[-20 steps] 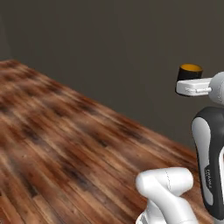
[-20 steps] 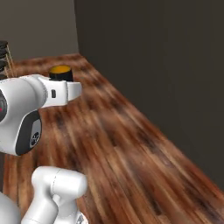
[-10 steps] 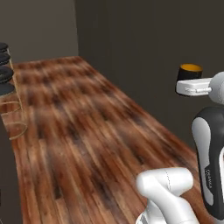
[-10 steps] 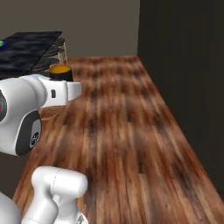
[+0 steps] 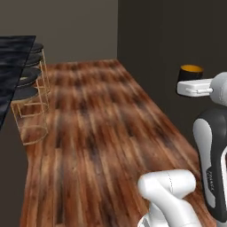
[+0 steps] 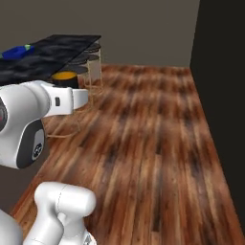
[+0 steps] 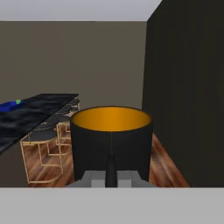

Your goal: There is a tray on the dining counter. Grab the cup, mug, and pitcher and place them on the tray. The pitcher may be placed next to the tray if it cannot fit the tray.

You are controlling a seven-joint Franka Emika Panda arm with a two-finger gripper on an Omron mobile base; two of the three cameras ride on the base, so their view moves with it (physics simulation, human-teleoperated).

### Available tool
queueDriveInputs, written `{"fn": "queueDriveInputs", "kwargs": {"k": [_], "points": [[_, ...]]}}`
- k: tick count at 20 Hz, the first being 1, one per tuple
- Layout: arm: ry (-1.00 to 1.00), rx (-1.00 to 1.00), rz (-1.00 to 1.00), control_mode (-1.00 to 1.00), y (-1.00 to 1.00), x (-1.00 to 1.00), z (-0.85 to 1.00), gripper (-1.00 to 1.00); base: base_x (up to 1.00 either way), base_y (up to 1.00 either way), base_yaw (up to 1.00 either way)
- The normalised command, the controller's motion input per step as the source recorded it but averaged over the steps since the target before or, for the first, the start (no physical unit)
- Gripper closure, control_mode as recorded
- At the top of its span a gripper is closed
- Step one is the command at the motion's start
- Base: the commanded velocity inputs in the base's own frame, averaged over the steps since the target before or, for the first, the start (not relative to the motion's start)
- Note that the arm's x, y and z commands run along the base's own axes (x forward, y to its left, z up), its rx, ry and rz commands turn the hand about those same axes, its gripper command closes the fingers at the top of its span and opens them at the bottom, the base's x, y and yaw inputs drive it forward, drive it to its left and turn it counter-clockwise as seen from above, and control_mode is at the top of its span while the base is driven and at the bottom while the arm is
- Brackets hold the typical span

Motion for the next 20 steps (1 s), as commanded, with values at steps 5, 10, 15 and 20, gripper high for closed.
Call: {"fn": "queueDriveInputs", "kwargs": {"k": [5, 10, 15, 20], "points": [[0.00, 0.00, 0.00, 1.00, 0.00, 0.00, 0.00, 1.00, 1.00, -0.81, 0.16], [0.00, 0.00, 0.00, 1.00, 0.00, 0.00, 0.00, 1.00, 1.00, -0.81, 0.04], [0.00, 0.00, 0.00, 1.00, 0.00, 0.00, 0.00, 1.00, 1.00, -0.53, 0.00], [0.00, 0.00, 0.00, 1.00, 0.00, 0.00, 0.00, 1.00, 1.00, -0.23, 0.00]]}}
